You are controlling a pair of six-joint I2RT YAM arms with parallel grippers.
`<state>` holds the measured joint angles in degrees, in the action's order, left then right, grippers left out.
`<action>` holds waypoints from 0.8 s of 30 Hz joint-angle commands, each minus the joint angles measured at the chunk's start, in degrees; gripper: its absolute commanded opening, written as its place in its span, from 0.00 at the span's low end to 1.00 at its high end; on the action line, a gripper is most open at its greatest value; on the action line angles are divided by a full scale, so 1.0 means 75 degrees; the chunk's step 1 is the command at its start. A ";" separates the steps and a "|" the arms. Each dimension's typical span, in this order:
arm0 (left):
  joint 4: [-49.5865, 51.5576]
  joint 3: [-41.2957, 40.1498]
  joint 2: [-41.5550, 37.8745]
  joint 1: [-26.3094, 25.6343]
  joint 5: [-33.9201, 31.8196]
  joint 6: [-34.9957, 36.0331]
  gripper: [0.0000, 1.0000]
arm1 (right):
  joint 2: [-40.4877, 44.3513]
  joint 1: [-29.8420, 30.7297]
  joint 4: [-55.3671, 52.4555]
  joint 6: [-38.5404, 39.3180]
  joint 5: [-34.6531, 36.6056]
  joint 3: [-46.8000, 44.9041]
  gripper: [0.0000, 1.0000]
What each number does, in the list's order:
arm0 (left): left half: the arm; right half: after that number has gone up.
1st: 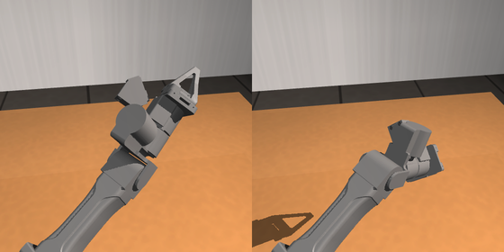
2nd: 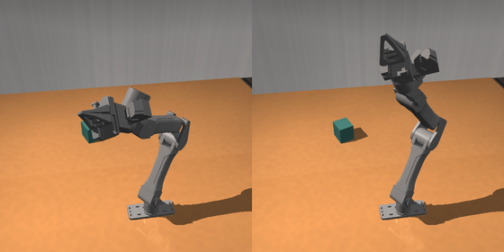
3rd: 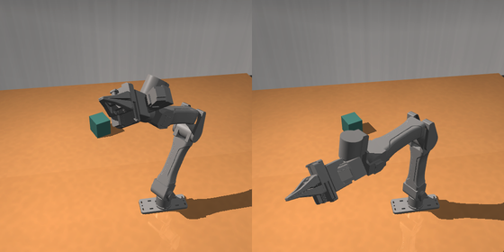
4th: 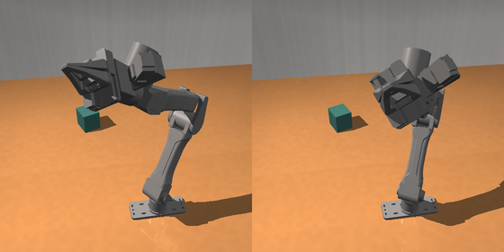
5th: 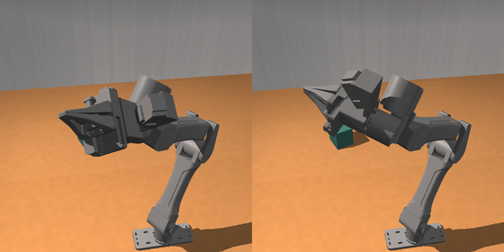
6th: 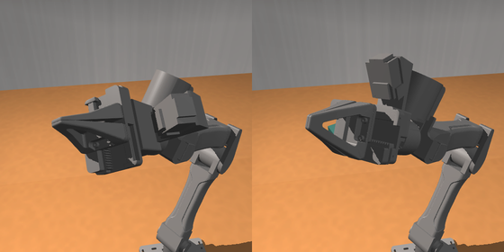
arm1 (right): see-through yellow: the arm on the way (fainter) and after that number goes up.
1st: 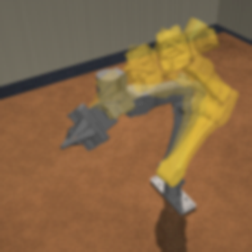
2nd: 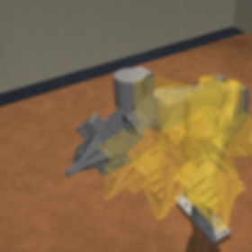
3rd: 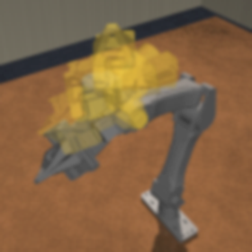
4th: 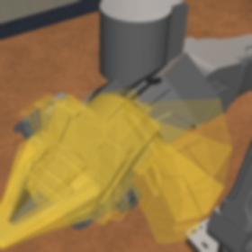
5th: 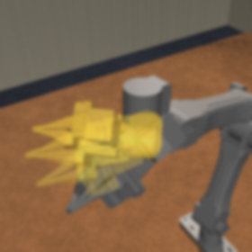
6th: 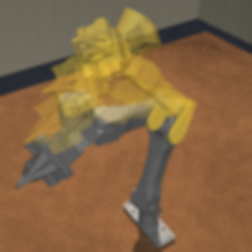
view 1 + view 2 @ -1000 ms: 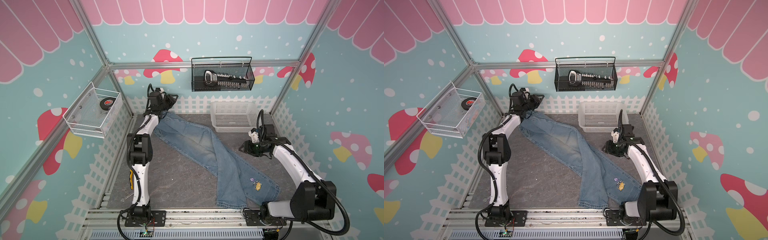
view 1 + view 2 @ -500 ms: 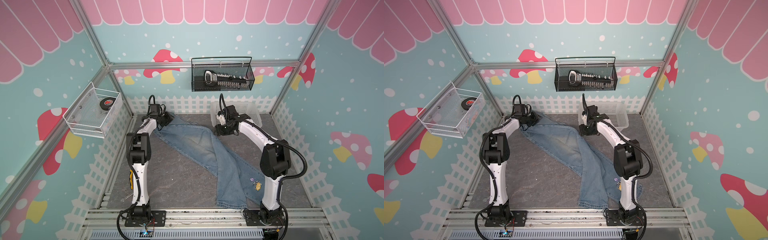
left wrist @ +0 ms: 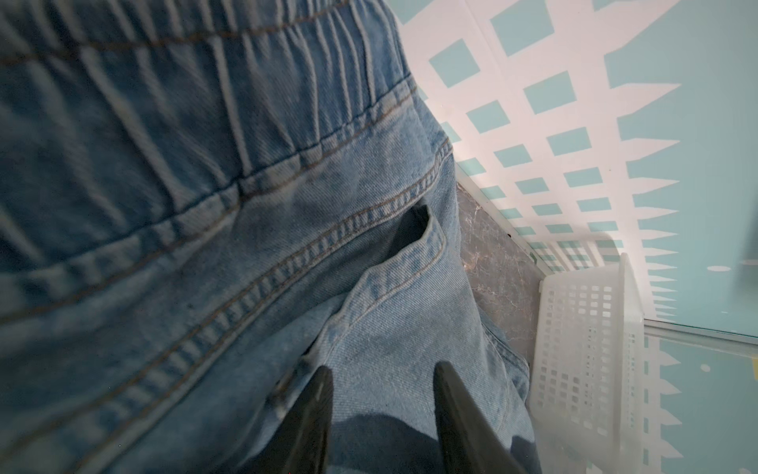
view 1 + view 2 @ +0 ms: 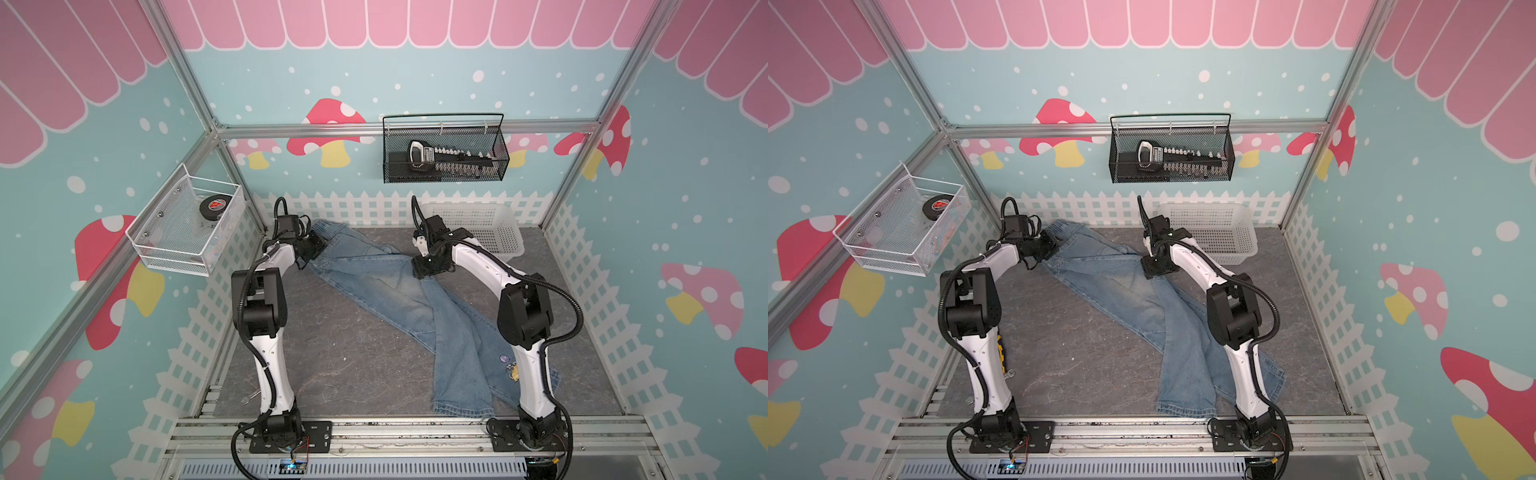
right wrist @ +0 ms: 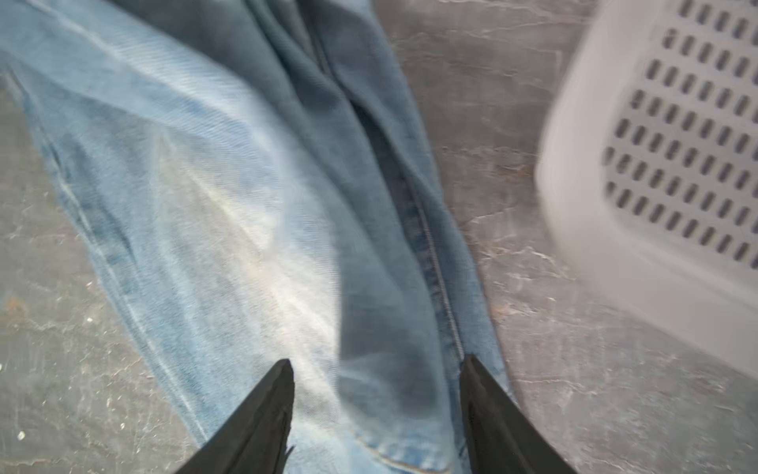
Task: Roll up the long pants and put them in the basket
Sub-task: Fold the long pant at the center of the board.
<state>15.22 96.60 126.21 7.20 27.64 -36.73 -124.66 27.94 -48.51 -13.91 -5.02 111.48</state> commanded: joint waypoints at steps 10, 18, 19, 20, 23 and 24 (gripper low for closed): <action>-0.0587 -0.0815 -0.0440 0.0288 0.0110 -0.0268 0.41 | -0.0084 0.0189 -0.0312 0.0425 0.0701 -0.0010 0.04; -0.0710 -0.1030 -0.0530 0.0496 0.0170 -0.0305 0.41 | 0.1048 0.0790 -0.0181 0.0553 0.0724 -0.1115 0.00; -0.0706 -0.1049 -0.0545 0.0526 0.0170 -0.0306 0.41 | 0.1207 0.0963 -0.0176 0.0564 0.0693 -0.1281 0.00; -0.0708 -0.1070 -0.0569 0.0552 0.0170 -0.0323 0.41 | 0.1367 0.1193 -0.0187 0.0566 0.0632 -0.1469 0.00; -0.0719 -0.1114 -0.0607 0.0659 0.0138 -0.0339 0.41 | 0.1681 0.1885 -0.0200 0.0387 0.0355 -0.2052 0.00; -0.0725 -0.1113 -0.0615 0.0688 0.0128 -0.0352 0.41 | 0.1739 0.2085 -0.0144 0.0238 0.0071 -0.2278 0.01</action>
<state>10.55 89.01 123.87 11.27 28.97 -38.70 -113.58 39.51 -48.45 -11.27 -0.45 97.62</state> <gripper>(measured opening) 0.410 0.049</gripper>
